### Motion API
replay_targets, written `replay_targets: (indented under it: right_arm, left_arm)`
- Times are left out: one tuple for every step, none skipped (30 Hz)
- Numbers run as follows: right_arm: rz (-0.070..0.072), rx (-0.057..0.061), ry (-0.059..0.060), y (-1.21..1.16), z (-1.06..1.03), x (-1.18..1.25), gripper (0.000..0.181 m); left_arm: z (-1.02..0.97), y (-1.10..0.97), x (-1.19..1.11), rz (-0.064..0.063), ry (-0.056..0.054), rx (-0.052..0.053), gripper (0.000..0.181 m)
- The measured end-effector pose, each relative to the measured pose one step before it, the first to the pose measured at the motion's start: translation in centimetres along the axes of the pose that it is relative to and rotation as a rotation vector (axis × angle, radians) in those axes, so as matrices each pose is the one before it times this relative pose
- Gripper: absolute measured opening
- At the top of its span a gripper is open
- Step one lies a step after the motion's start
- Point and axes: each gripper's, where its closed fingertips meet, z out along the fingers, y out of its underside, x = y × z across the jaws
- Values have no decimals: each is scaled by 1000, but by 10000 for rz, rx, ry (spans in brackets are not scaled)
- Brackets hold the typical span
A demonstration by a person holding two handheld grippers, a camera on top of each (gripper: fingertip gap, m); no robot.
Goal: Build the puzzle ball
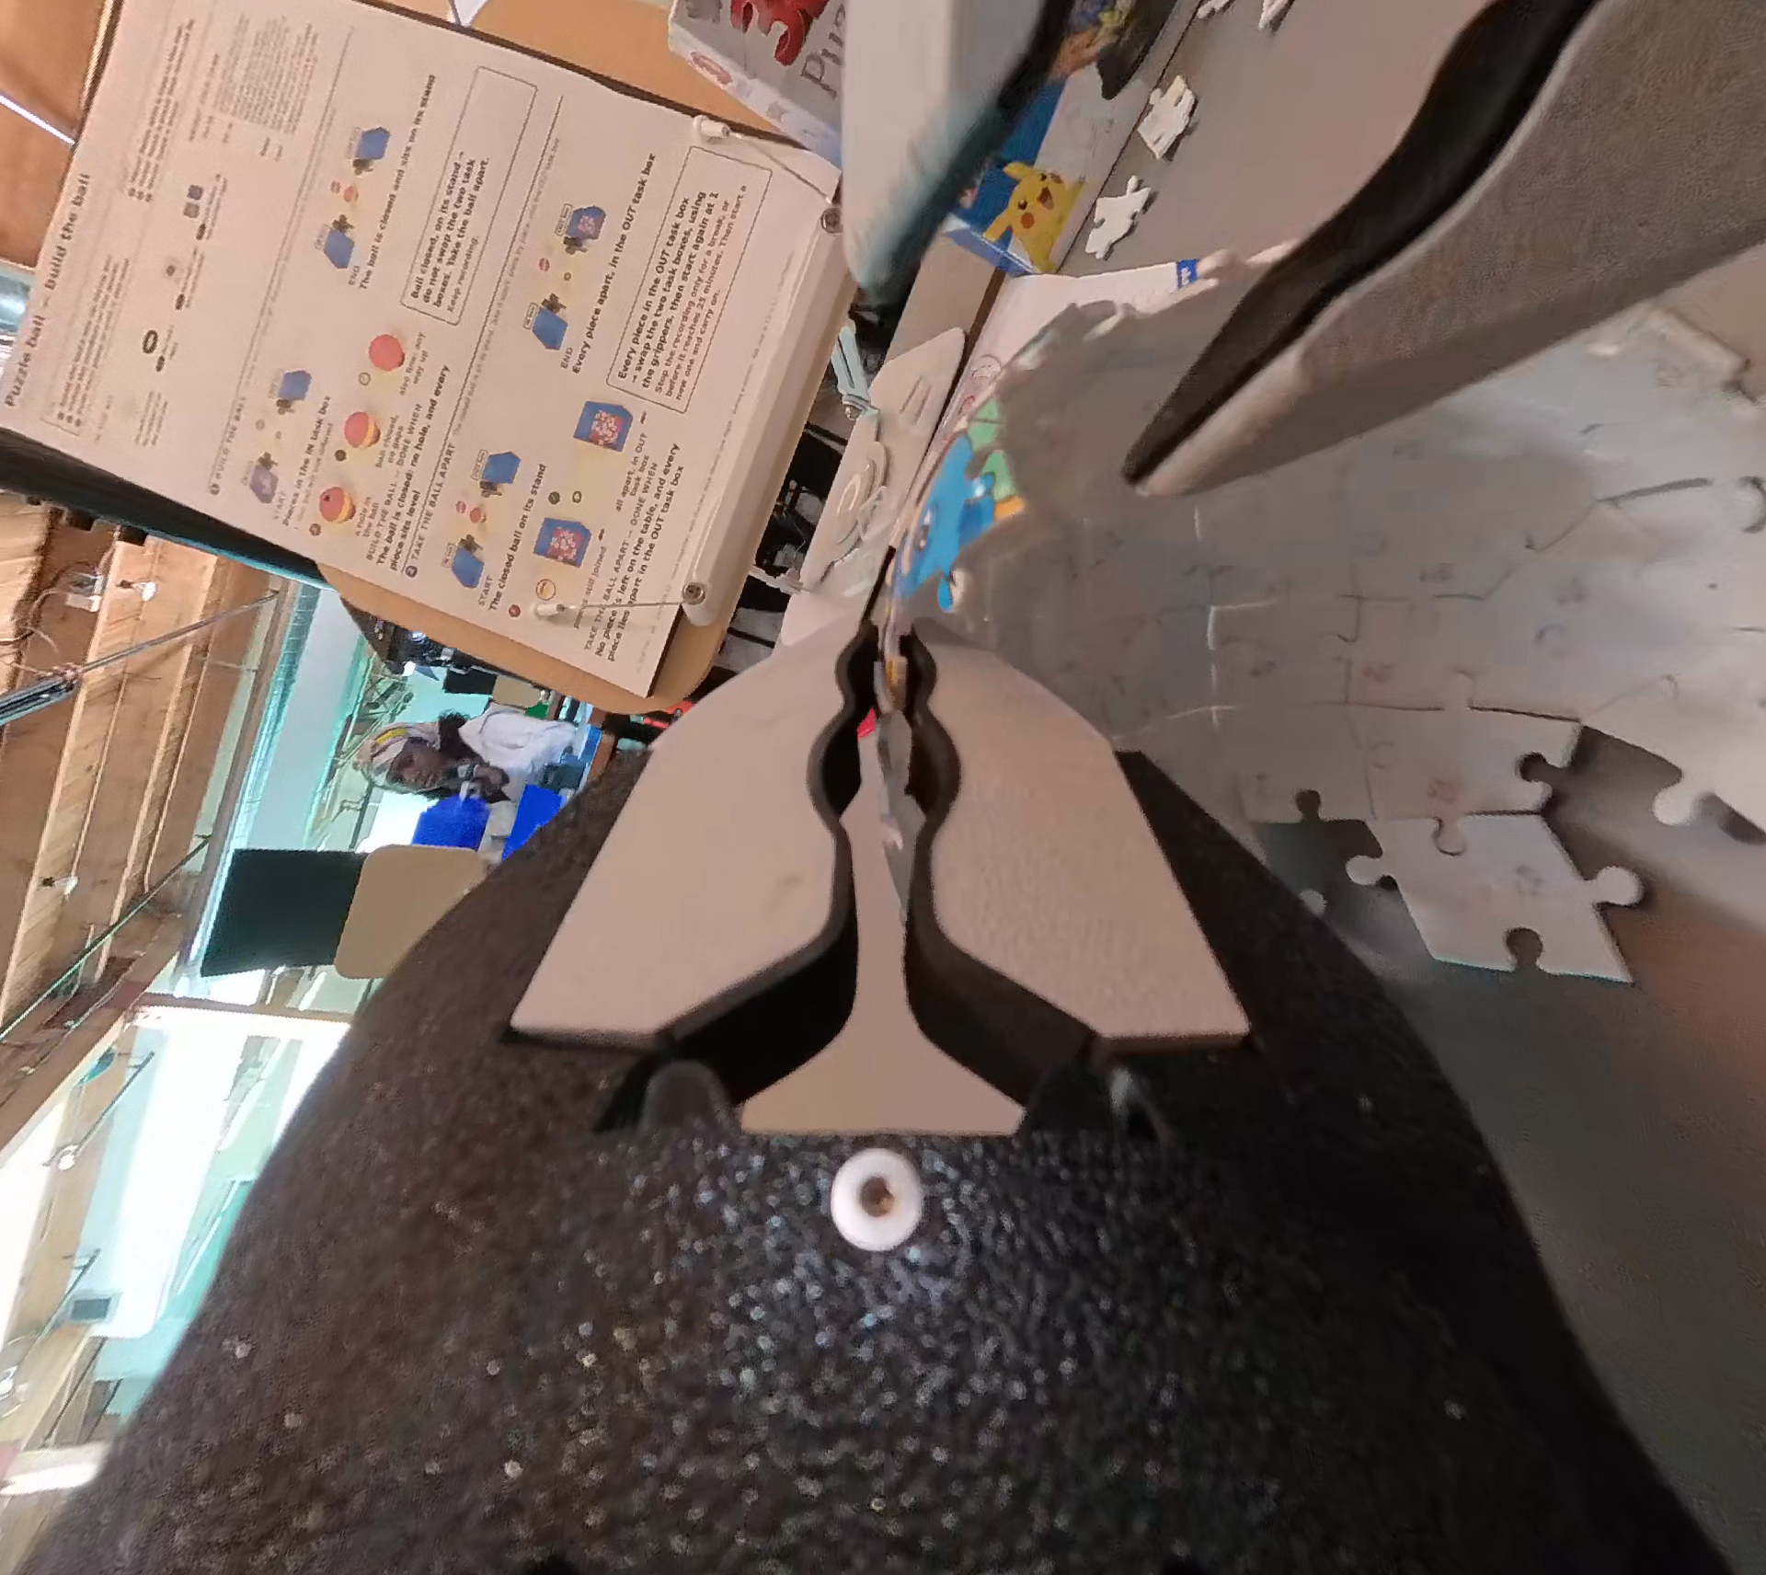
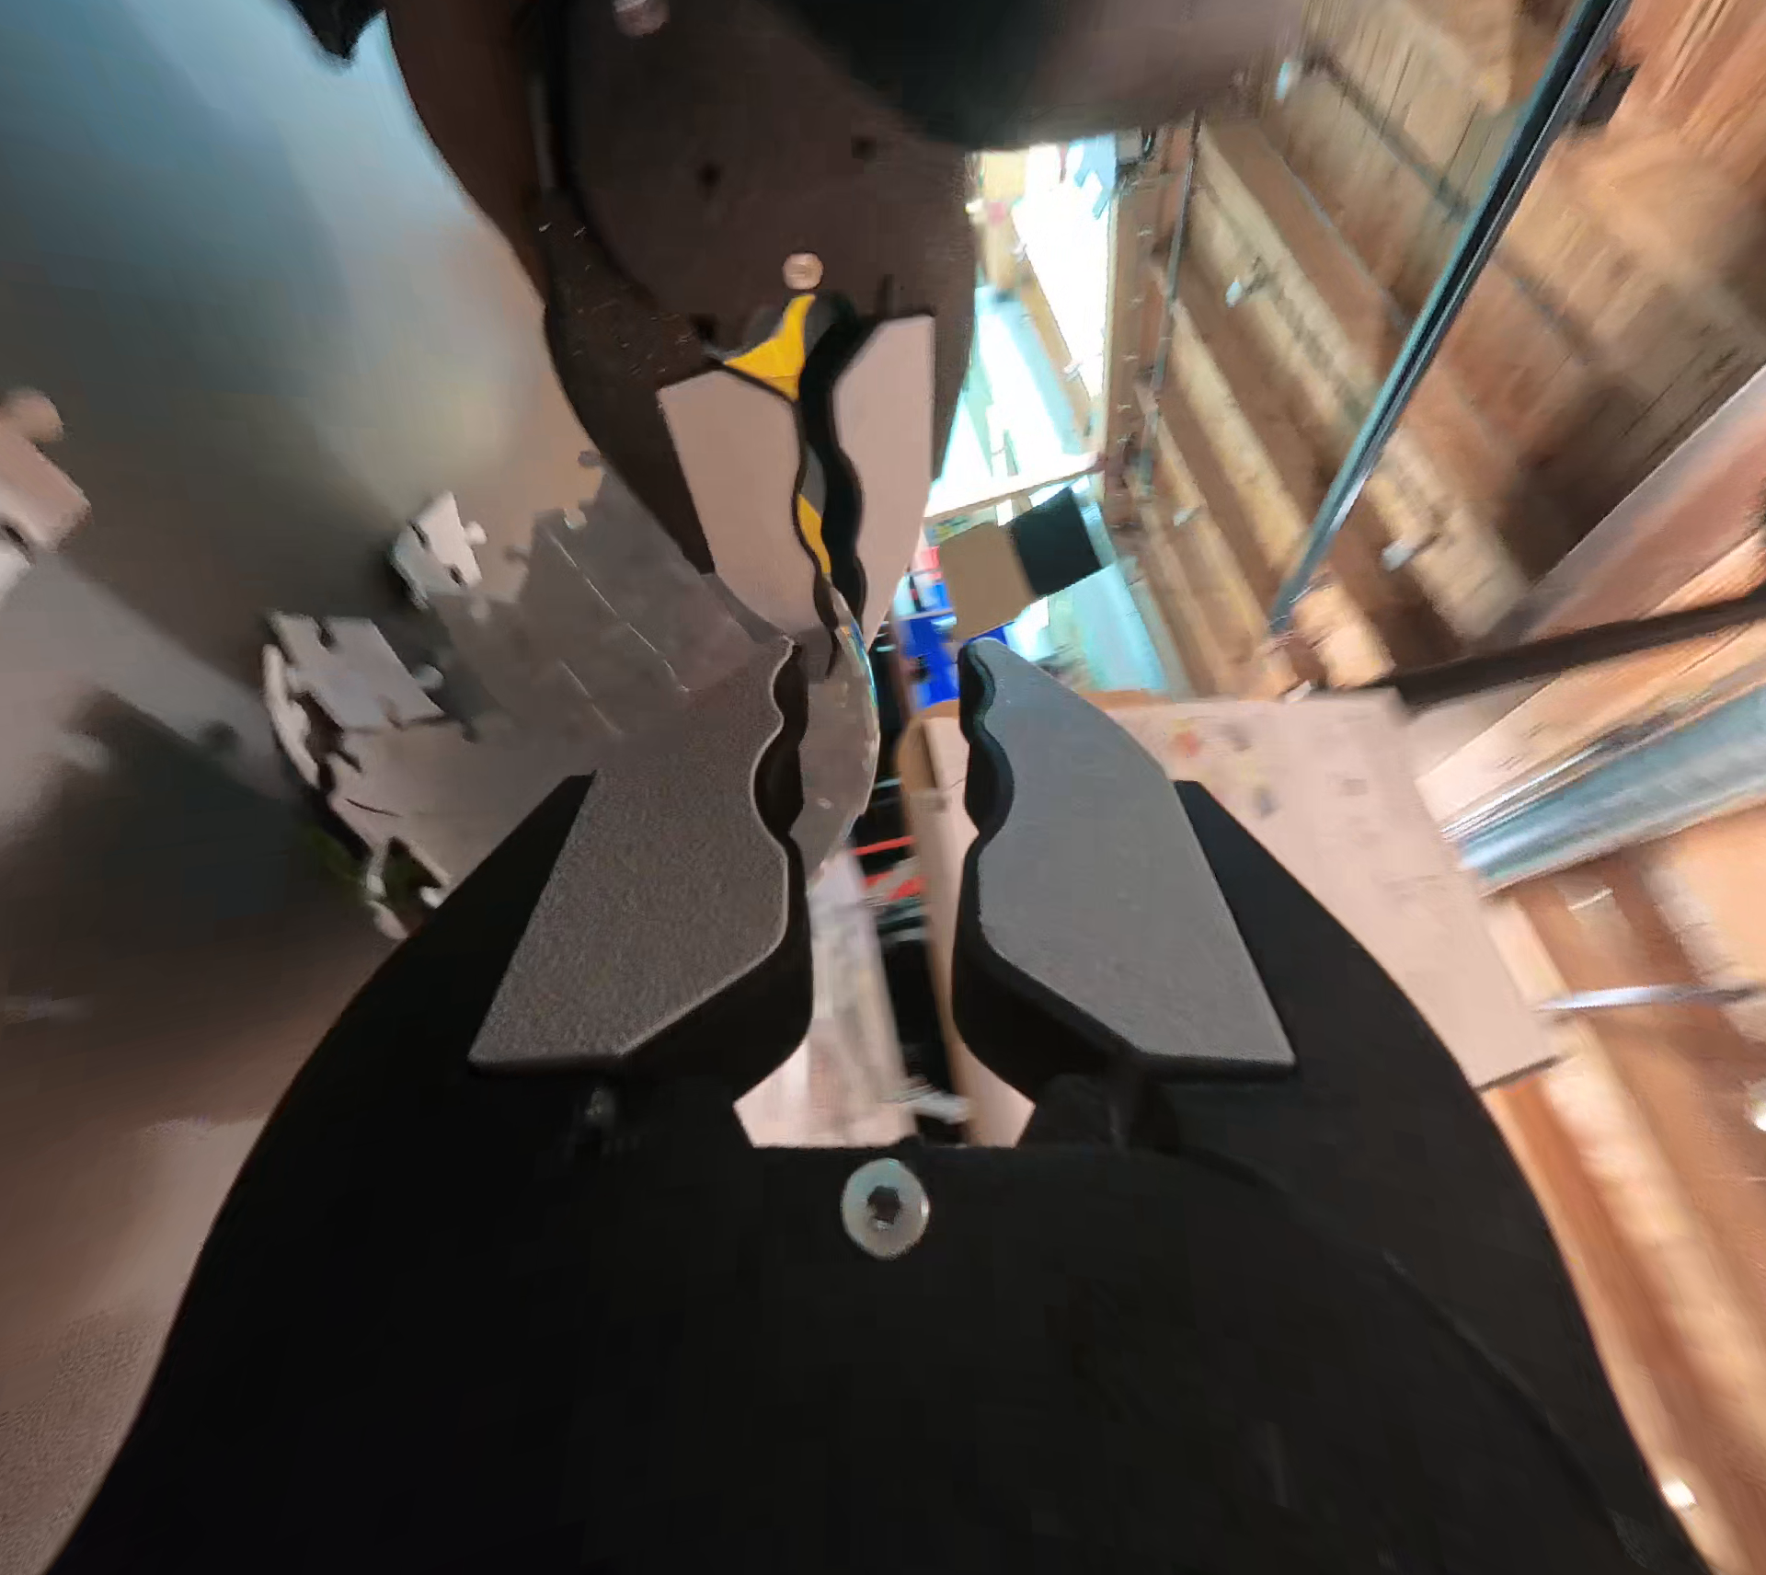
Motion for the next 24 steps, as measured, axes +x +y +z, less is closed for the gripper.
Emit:
replay_targets:
  right_arm:
    - [708,-163,71,260,-248,393,32]
    - [714,-259,228,349,-250,603,32]
    - [619,-272,198,289,-217,544,34]
    - [552,-449,303,522,-137,623,35]
    - [444,-637,295,768,-7,544,36]
    - [285,-377,-77,386,105,-60,39]
    - [208,-138,-300,-17,146,-454,43]
    - [151,-137,-167,-33,187,-323,44]
    - [47,-161,-83,46,240,-236,44]
    - [-63,-79,-105,66,255,-287,44]
    - [-123,-63,-70,147,265,-238,43]
    - [-193,-75,-17,238,237,-170,42]
    - [-247,-89,-69,306,203,-260,40]
    - [-208,-179,42,452,173,-98,37]
    - [-164,-142,190,434,109,110,32]
    - [-148,44,25,172,64,-104,27]
    - [-115,123,-79,16,40,-246,22]
    - [-118,94,86,-34,-11,-28,17]
    - [-196,140,254,-194,-87,205,8]
    - [-291,96,100,-149,-48,6,6]
    - [-281,-56,80,71,24,-23,6]
    - [-192,-1,64,-9,17,-9,6]
    - [-116,27,67,-50,2,30,6]
    - [-118,12,69,-26,4,25,5]
  left_arm:
    - [7,15,-33,50,-76,-75,4]
    - [-30,-50,-30,67,-91,-20,4]
    - [-63,-91,-39,64,-99,9,4]
    - [-52,-69,-22,55,-80,-15,4]
    - [-31,-32,7,50,-63,-44,4]
    - [-35,-14,7,54,-64,-48,3]
    - [-37,-52,-8,63,-74,-21,3]
    - [-46,-91,4,51,-50,4,3]
    - [-20,-106,14,15,-17,15,3]
    - [-2,-56,29,-5,4,13,3]
    - [14,13,13,-6,9,-8,3]
    - [5,24,-19,-23,16,-2,3]
    - [0,31,-16,-50,36,10,3]
    - [7,66,-12,-70,50,-15,3]
    - [-5,61,-42,-63,27,-19,3]
    - [-10,28,-23,-20,10,9,3]
    - [-23,-15,5,21,8,25,3]
    - [-21,-14,0,28,-10,1,3]
    - [1,-13,30,20,-8,-4,3]
    - [-15,-13,28,15,1,10,3]
    - [-10,17,34,5,27,3,3]
    - [-20,32,26,-29,12,-6,3]
    - [-32,-2,-19,-52,7,6,3]
    - [-76,-22,9,-64,45,10,5]
